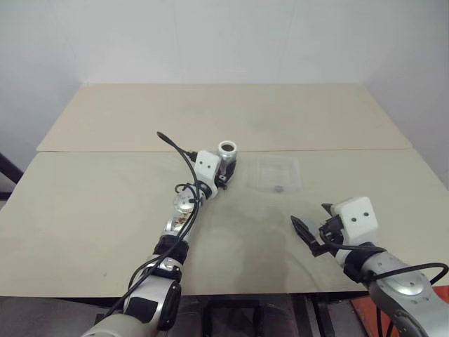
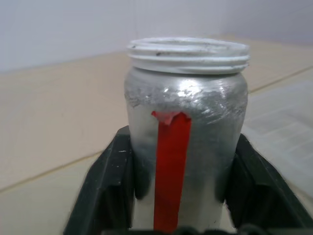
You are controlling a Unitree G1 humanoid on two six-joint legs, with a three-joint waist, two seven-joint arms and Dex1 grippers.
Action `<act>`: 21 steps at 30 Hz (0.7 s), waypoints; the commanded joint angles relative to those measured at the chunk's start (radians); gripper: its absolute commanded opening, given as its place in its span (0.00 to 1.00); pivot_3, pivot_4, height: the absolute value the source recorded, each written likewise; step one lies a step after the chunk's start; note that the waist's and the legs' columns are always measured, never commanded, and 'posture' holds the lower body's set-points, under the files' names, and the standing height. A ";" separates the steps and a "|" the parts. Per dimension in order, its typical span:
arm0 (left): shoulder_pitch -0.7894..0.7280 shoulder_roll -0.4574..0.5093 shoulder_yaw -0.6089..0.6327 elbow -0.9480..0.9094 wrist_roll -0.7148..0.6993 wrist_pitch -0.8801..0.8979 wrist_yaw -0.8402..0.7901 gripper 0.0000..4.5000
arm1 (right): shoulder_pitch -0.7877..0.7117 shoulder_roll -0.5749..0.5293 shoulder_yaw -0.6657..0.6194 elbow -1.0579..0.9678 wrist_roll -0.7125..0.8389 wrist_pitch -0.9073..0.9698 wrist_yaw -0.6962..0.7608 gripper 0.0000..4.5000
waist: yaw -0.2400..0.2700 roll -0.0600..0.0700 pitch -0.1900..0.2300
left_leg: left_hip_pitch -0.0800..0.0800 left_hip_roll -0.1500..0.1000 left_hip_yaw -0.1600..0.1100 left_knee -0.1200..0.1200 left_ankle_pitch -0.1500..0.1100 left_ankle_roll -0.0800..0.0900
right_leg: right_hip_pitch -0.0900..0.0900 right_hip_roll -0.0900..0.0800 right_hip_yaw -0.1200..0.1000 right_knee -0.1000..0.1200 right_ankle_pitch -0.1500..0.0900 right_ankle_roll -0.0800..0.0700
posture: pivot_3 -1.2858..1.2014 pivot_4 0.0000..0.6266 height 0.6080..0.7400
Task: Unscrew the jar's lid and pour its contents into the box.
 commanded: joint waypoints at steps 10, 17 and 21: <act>0.046 0.039 -0.001 -0.080 -0.048 0.020 -0.060 0.99 | -0.057 -0.011 0.033 0.021 -0.022 -0.024 0.031 1.00 | 0.000 0.000 0.000 | 0.000 0.000 0.000 0.000 0.000 0.000 | 0.000 0.000 0.000 0.000 0.000 0.000 | 0.52 0.24 1.00; 0.209 0.115 0.004 -0.326 -0.087 0.102 -0.112 0.99 | -0.109 -0.026 0.028 0.065 -0.017 -0.037 0.080 1.00 | -0.003 0.000 0.000 | 0.000 0.001 0.000 -0.001 0.000 0.000 | -0.001 0.000 0.000 0.000 0.000 0.000 | 0.52 0.24 1.00; 0.339 0.184 0.002 -0.524 -0.156 0.157 -0.204 0.99 | -0.138 -0.064 0.010 0.123 -0.032 -0.060 0.124 1.00 | -0.001 0.001 0.000 | 0.000 0.002 0.001 -0.001 0.000 0.000 | -0.001 0.000 0.001 0.000 0.000 0.000 | 0.52 0.24 1.00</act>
